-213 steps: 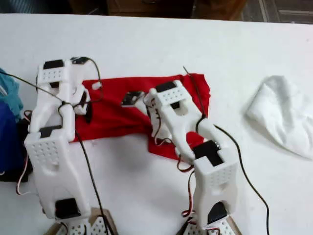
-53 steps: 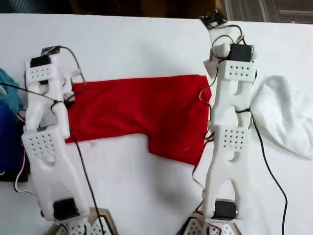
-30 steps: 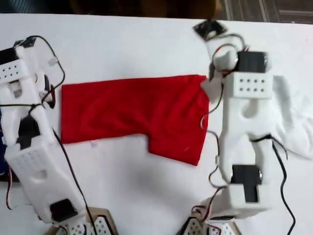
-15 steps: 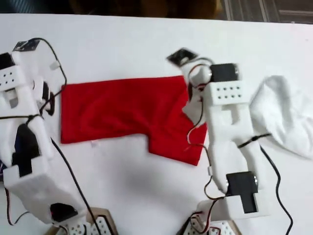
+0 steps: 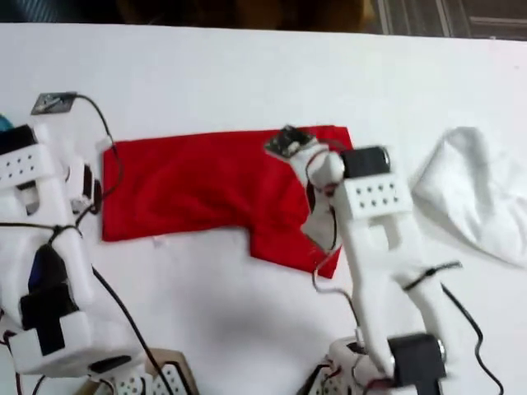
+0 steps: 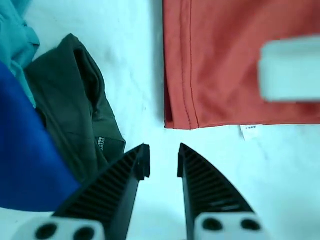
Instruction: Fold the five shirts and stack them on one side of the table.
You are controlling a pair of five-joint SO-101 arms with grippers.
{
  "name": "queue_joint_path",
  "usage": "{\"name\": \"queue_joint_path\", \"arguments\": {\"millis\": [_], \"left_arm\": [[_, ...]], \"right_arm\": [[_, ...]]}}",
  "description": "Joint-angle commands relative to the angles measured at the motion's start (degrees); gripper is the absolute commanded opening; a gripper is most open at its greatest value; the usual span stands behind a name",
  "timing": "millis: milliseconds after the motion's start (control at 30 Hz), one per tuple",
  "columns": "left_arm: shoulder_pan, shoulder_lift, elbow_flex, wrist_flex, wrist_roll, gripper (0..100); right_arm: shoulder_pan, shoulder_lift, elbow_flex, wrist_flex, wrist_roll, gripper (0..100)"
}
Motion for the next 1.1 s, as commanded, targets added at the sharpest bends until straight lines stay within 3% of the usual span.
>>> {"name": "queue_joint_path", "arguments": {"millis": [0,133,300,733,1067], "left_arm": [[-0.44,-3.6,3.38,-2.81,-0.35,12],[-0.53,-3.78,7.16,-5.45,-2.46,12],[-0.62,-3.87,11.47,-8.97,-6.15,12],[-0.62,-3.6,22.46,-19.25,-6.24,12],[-0.53,-3.52,25.1,-23.74,-6.24,12]], "right_arm": [[-2.77,-6.02,10.11,-4.44,0.44,3.0],[-5.05,-7.87,20.92,-10.51,0.44,13.7],[-7.43,-5.67,24.18,-16.75,0.44,27.4],[-7.34,12.53,23.82,-30.2,0.53,28.3],[-1.19,19.3,15.12,-29.93,2.9,28.3]]}}
